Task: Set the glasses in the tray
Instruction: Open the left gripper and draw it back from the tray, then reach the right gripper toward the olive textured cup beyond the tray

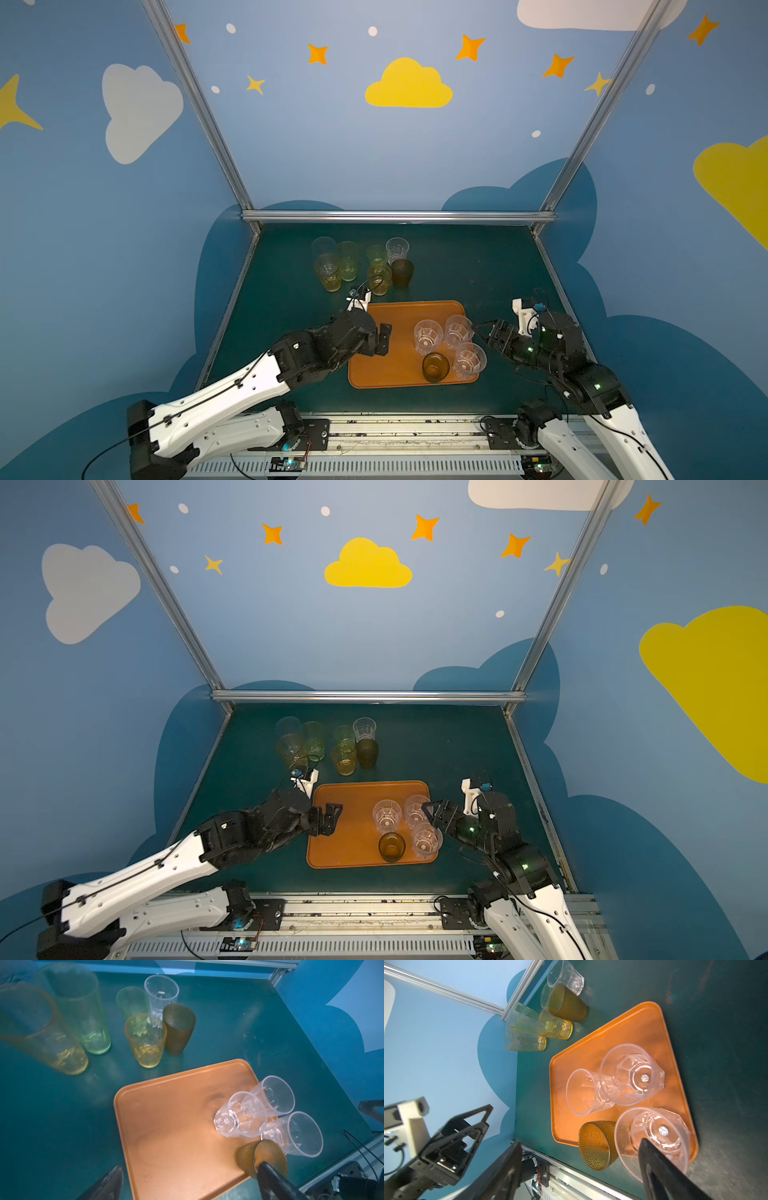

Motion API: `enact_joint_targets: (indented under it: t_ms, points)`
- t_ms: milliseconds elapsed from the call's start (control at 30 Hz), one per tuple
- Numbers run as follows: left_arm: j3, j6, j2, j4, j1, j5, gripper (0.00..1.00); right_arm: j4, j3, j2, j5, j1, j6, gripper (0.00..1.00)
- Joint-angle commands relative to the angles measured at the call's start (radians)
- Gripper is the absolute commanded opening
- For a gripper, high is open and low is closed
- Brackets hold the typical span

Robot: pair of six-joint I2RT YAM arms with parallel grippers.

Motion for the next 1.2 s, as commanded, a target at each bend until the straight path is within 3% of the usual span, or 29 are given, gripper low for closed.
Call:
enact_joint_targets:
  t_ms: [0, 200, 467, 800, 1167]
  points:
    - [-0.05, -0.049, -0.081, -0.005, 0.0, -0.021, 1.0, 0.015, 0.046, 0.038, -0.023, 0.0, -0.016, 0.86]
    - [-0.085, -0.056, -0.179, -0.059, 0.007, -0.064, 1.0, -0.003, 0.13, 0.127, 0.019, 0.008, -0.052, 0.86]
    - [-0.102, -0.082, -0.228, -0.183, 0.016, -0.132, 1.0, 0.127, 0.2, 0.303, 0.035, 0.042, -0.082, 0.86]
    - [-0.148, -0.163, -0.301, -0.21, 0.024, -0.134, 1.0, 0.228, 0.369, 0.634, 0.047, 0.084, -0.147, 0.84]
    - [-0.16, -0.203, -0.301, -0.207, 0.038, -0.109, 1.0, 0.294, 0.488, 0.887, 0.086, 0.106, -0.179, 0.83]
